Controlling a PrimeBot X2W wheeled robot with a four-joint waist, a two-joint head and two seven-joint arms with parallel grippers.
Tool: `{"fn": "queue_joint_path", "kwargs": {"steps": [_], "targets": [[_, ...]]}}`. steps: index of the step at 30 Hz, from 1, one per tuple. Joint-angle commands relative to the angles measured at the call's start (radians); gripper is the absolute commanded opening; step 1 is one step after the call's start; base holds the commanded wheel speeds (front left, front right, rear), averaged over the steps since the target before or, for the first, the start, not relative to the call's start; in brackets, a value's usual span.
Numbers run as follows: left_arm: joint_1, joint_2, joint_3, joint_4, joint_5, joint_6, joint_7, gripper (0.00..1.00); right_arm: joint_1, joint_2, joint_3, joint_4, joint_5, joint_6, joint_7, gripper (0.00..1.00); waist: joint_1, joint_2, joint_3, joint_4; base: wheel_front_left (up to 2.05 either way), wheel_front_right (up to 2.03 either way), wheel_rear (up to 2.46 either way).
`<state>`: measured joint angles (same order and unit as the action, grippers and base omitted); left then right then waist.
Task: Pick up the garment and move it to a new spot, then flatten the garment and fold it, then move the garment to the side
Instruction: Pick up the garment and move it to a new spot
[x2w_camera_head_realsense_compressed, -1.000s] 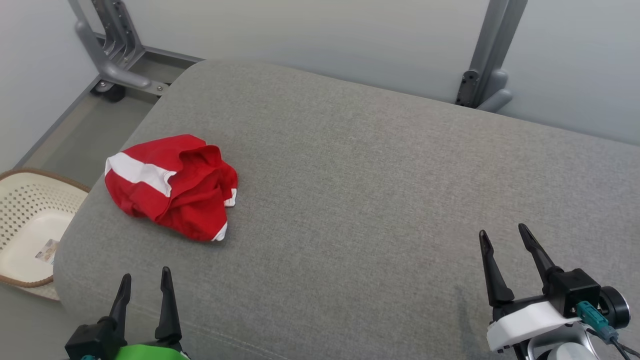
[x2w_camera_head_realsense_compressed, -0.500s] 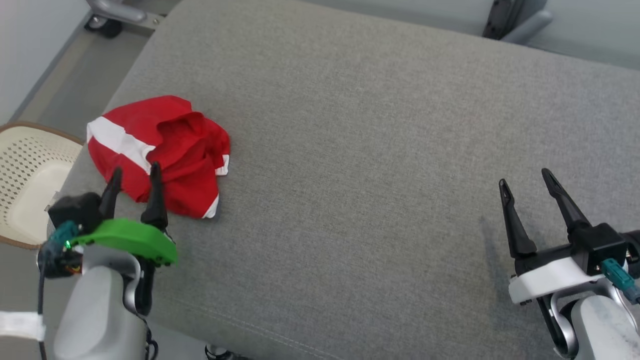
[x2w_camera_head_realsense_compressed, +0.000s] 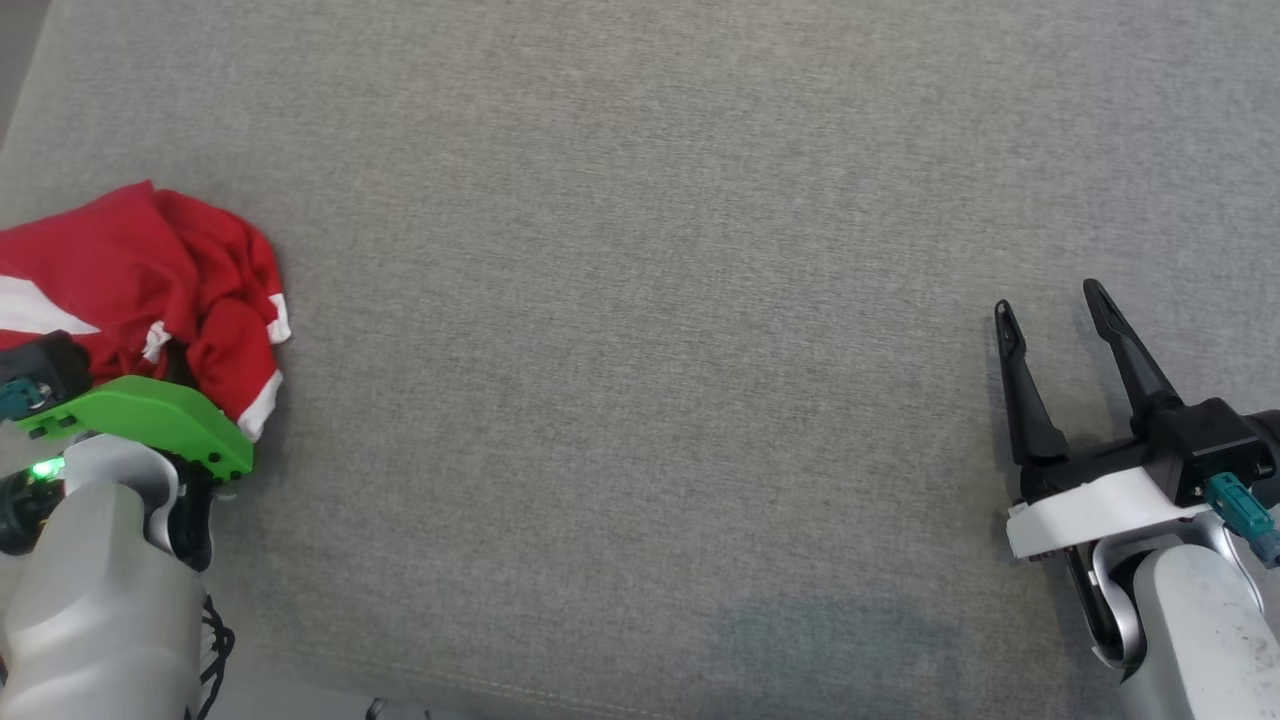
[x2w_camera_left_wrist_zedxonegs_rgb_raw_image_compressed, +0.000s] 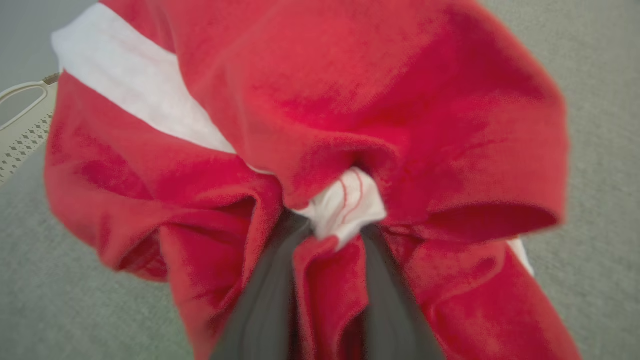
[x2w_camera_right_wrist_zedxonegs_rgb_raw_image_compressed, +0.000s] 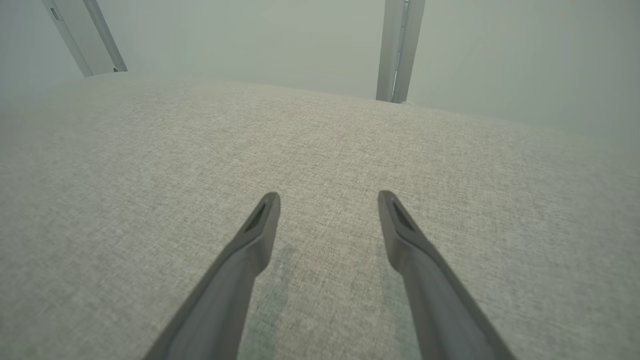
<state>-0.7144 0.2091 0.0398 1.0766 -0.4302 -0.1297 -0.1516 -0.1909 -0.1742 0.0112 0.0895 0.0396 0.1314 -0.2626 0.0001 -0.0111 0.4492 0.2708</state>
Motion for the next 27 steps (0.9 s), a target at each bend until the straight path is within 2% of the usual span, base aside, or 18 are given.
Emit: {"fn": "queue_joint_path", "kwargs": {"steps": [1,8,13,15,17,22,27], "targets": [[0.002,0.001,-0.007,0.029,0.002,0.001,0.009,0.00,-0.010,0.002,-0.003,0.002,0.001,-0.002,-0.003,1.00,-0.0001,0.0111,0.028,-0.065,0.00,0.00,0.00],[0.016,0.019,-0.038,-0.016,-0.051,-0.003,-0.083,0.00,0.033,0.038,-0.008,0.026,0.010,-0.002,-0.003,1.00,-0.0001,0.0111,-0.055,-0.072,0.00,0.00,0.00],[0.023,0.024,-0.084,-0.136,-0.040,-0.002,-0.108,0.00,0.059,0.063,0.002,0.036,0.019,-0.002,-0.003,1.00,-0.0001,0.0111,-0.127,-0.075,0.00,0.00,0.00],[0.030,0.002,-0.126,-0.231,-0.035,-0.002,-0.111,0.00,0.072,0.078,0.010,0.045,0.023,-0.002,-0.003,1.00,-0.0001,0.0111,-0.169,-0.086,0.00,0.00,0.00],[0.031,-0.004,-0.143,-0.265,-0.028,-0.002,-0.110,0.00,0.073,0.082,0.011,0.045,0.024,-0.002,-0.003,1.00,-0.0001,0.0111,-0.180,-0.091,0.00,0.00,0.00],[0.074,-0.049,-0.279,-0.531,-0.017,-0.002,-0.004,0.00,0.088,0.103,0.018,0.044,0.034,-0.002,-0.003,1.00,-0.0001,0.0111,-0.231,-0.159,0.00,0.00,0.00],[0.153,-0.083,-0.407,-0.790,-0.026,-0.002,0.146,0.00,0.094,0.115,0.014,0.036,0.042,-0.002,-0.003,1.00,-0.0001,0.0111,-0.243,-0.248,0.00,0.00,0.00]]}}
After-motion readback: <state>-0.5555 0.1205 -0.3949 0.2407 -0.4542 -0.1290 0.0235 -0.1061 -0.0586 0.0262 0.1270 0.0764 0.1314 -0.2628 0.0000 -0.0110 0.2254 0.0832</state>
